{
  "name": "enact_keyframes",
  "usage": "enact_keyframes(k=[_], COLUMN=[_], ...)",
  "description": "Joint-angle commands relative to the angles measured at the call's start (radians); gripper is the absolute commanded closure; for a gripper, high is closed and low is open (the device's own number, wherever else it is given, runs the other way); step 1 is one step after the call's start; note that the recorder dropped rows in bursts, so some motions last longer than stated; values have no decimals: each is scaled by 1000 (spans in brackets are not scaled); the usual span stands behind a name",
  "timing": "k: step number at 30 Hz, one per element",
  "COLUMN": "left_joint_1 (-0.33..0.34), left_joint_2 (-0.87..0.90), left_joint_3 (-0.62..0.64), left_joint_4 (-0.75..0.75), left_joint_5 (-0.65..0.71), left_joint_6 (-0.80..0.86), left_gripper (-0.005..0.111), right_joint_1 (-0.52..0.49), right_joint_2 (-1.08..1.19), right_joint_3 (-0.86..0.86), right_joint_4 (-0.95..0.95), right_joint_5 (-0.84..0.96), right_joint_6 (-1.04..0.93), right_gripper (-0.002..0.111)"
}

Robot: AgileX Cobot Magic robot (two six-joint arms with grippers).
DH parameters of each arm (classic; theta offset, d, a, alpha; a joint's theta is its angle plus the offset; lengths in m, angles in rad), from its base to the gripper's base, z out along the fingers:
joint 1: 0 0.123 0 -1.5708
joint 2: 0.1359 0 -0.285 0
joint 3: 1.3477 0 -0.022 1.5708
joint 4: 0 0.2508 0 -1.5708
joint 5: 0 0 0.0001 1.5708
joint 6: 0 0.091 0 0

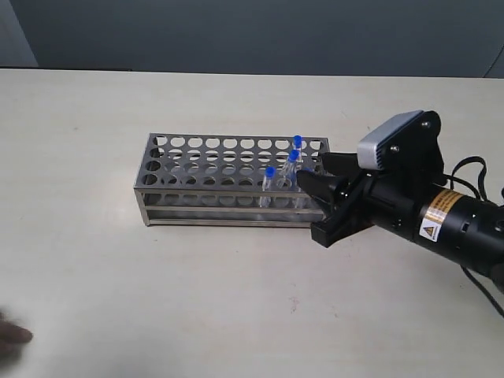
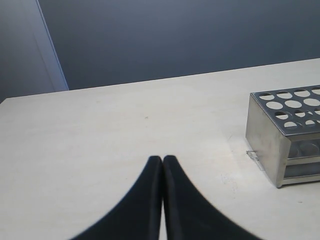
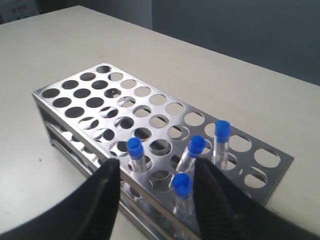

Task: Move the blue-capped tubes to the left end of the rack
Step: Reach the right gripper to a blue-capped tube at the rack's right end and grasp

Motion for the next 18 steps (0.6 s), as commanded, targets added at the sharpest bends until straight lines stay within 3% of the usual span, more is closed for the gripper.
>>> enact_keyframes(k=[1, 9, 18], left_joint_1=[-4, -4, -4], left_joint_2=[3, 3, 3], left_joint_3=[-5, -5, -5], left_joint_4=[-5, -5, -5], left_joint_5=[-8, -8, -8], left_joint_6=[-1, -1, -1], left_gripper=[106, 106, 106], right_joint_1=[0, 0, 0], right_joint_2=[79, 188, 291], right_joint_3=[3, 1, -92], right_joint_4=[77, 80, 80], right_joint_5=[-91, -227, -230], right_joint_6=[-69, -76, -72], right_gripper=[63, 63, 63])
